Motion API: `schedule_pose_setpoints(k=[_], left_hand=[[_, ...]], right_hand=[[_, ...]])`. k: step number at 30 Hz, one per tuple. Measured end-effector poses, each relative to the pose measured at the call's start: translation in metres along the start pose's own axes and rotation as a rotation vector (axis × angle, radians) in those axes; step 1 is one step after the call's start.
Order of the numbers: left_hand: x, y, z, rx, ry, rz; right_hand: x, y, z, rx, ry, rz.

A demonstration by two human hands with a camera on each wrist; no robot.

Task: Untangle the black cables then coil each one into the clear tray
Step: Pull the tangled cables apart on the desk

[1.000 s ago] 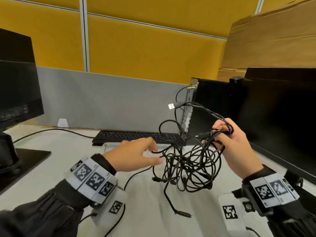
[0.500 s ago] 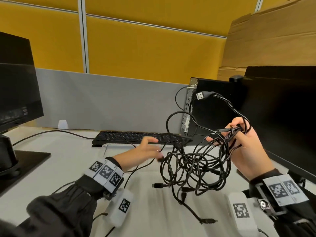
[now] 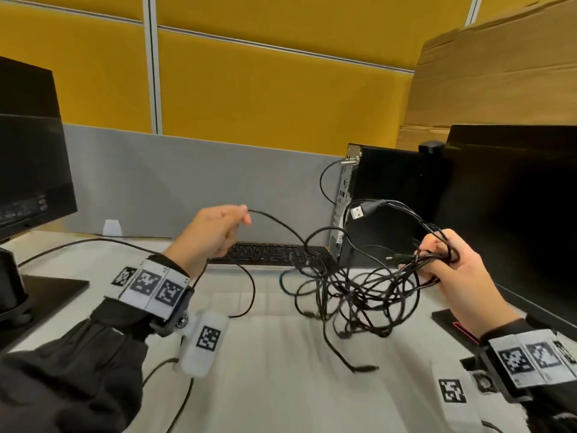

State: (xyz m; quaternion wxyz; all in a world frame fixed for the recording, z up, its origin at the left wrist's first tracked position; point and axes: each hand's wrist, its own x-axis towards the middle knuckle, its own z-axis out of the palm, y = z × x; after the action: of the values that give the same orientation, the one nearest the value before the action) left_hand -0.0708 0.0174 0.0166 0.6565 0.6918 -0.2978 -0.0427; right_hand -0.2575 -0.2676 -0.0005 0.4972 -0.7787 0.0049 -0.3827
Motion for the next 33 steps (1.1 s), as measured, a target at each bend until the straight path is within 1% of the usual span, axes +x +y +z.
schedule_pose_setpoints(k=[1, 4, 8, 10, 12, 14, 15, 17, 19, 20, 22, 24, 26, 27, 28, 29, 31, 33], left_hand=[[0.002, 0.002, -0.005, -0.035, 0.048, 0.013], [0.007, 0.002, -0.012, -0.110, 0.153, 0.044], [0.011, 0.011, -0.035, -0.354, 0.414, 0.013], [0.009, 0.015, -0.053, -0.392, 0.463, 0.027], [0.006, 0.015, -0.057, -0.321, 0.419, 0.030], [0.002, 0.015, -0.046, -0.222, 0.324, 0.022], [0.000, 0.015, -0.039, -0.174, 0.275, 0.013], [-0.003, 0.017, -0.029, -0.094, 0.200, -0.006], [-0.008, 0.019, -0.027, -0.023, 0.144, -0.021], [-0.011, 0.019, -0.029, 0.023, 0.119, -0.030], [-0.020, 0.020, -0.033, 0.137, 0.070, -0.054], [-0.032, 0.018, -0.037, 0.317, 0.049, -0.106], [-0.044, 0.010, -0.046, 0.673, 0.023, -0.137], [-0.048, 0.005, -0.051, 0.858, -0.025, -0.145], [-0.051, -0.003, -0.057, 0.988, -0.087, -0.151], [-0.053, -0.011, -0.063, 1.073, -0.166, -0.179], [-0.051, -0.034, -0.072, 1.177, -0.322, -0.286], [-0.045, -0.056, -0.078, 1.239, -0.424, -0.381]], right_hand=[[-0.001, 0.002, -0.001, -0.075, 0.000, -0.007], [0.002, 0.008, -0.002, -0.164, -0.010, 0.020], [0.007, 0.022, -0.013, -0.436, 0.017, -0.027], [0.005, 0.029, -0.019, -0.492, 0.040, 0.027], [0.003, 0.033, -0.020, -0.501, 0.064, 0.091], [0.005, 0.035, -0.021, -0.509, 0.053, 0.161], [0.007, 0.034, -0.021, -0.535, 0.001, 0.211], [0.009, 0.029, -0.024, -0.670, -0.179, 0.316], [0.009, 0.017, -0.027, -0.896, -0.331, 0.333], [0.009, 0.010, -0.029, -0.973, -0.378, 0.325], [0.005, -0.003, -0.028, -0.986, -0.469, 0.322], [-0.001, -0.010, -0.024, -0.992, -0.565, 0.310], [-0.005, -0.016, -0.017, -1.067, -0.610, 0.282], [-0.006, -0.022, -0.011, -1.129, -0.614, 0.254], [-0.005, -0.029, -0.005, -1.174, -0.610, 0.216], [-0.004, -0.037, 0.003, -1.177, -0.600, 0.172], [-0.004, -0.057, 0.025, -1.105, -0.558, 0.045], [-0.007, -0.075, 0.056, -1.007, -0.526, -0.100]])
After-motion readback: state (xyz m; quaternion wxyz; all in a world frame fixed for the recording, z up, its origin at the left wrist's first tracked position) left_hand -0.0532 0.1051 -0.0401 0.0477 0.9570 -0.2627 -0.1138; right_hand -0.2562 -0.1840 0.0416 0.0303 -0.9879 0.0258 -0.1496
